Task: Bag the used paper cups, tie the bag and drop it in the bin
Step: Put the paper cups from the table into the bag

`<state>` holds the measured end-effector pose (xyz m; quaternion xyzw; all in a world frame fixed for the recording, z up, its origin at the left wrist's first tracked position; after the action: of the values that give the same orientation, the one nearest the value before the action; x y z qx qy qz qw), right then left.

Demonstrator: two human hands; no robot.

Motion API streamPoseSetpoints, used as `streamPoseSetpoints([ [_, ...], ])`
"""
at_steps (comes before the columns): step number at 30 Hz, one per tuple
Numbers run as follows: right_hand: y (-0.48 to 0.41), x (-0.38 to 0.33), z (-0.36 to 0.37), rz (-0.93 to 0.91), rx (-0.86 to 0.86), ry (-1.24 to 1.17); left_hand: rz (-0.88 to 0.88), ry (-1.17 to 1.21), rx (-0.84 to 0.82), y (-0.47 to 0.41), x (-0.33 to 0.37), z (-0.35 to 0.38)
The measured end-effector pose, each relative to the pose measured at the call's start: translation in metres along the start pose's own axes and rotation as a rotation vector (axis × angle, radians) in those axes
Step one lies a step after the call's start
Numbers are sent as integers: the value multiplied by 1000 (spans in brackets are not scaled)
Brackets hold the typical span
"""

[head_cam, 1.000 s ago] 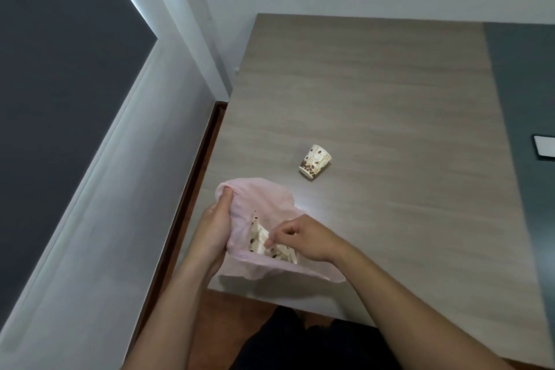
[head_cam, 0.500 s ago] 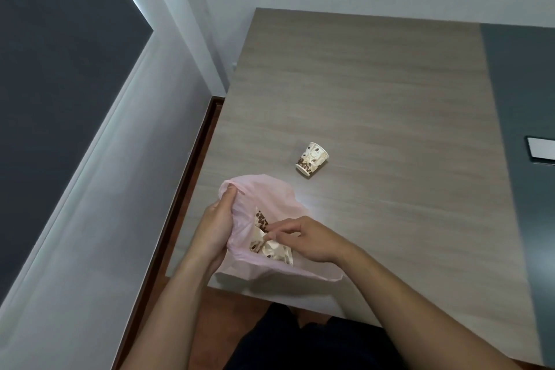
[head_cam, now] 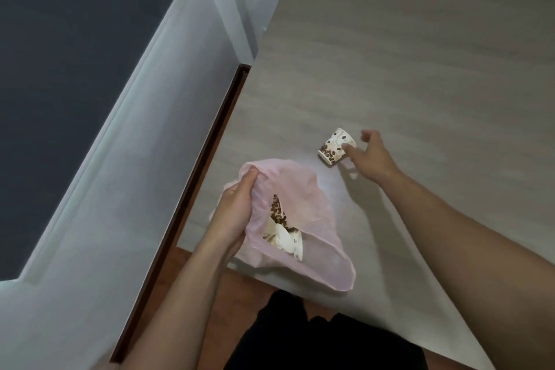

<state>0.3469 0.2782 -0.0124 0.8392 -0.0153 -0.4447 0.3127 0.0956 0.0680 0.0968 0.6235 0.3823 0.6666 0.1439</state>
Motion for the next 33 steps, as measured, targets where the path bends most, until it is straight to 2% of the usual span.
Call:
streamPoseSetpoints([
  [5,-32,0,2,94,-130,53,16,-76,38,-7,-4,3],
  [9,-30,15,9,131,-112,59,25,-71,29,-7,-7,-3],
  [14,16,25,4,51,-170,-372,43,15,13,-5,-3,-5],
  [16,46,25,-4,13,-256,-538,38,32,-11,-4,2,-1],
  [19,92,27,-12,8,-447,-614,64,-76,-47,4,9,9],
  [22,131,18,-5,-14,-627,-530,130,-247,-24,12,19,16],
  [26,170,-15,14,-117,-746,-337,198,-332,-13,23,32,22],
  [29,191,-43,26,-222,-704,-211,328,-369,-93,33,45,25],
  [33,212,-66,42,-345,-578,23,546,-549,-221,44,63,25],
])
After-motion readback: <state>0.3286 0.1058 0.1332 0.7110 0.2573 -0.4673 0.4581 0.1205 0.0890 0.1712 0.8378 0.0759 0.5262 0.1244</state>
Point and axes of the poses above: each hand's wrist, its own y-axis away from the middle knuckle, its own z-axis out of the palm, x = y × z, the point moved 2 cm from there along -y, towards the middle knuckle, and after that the axes turned 10 degrees about -x, right-handed, at the moved point
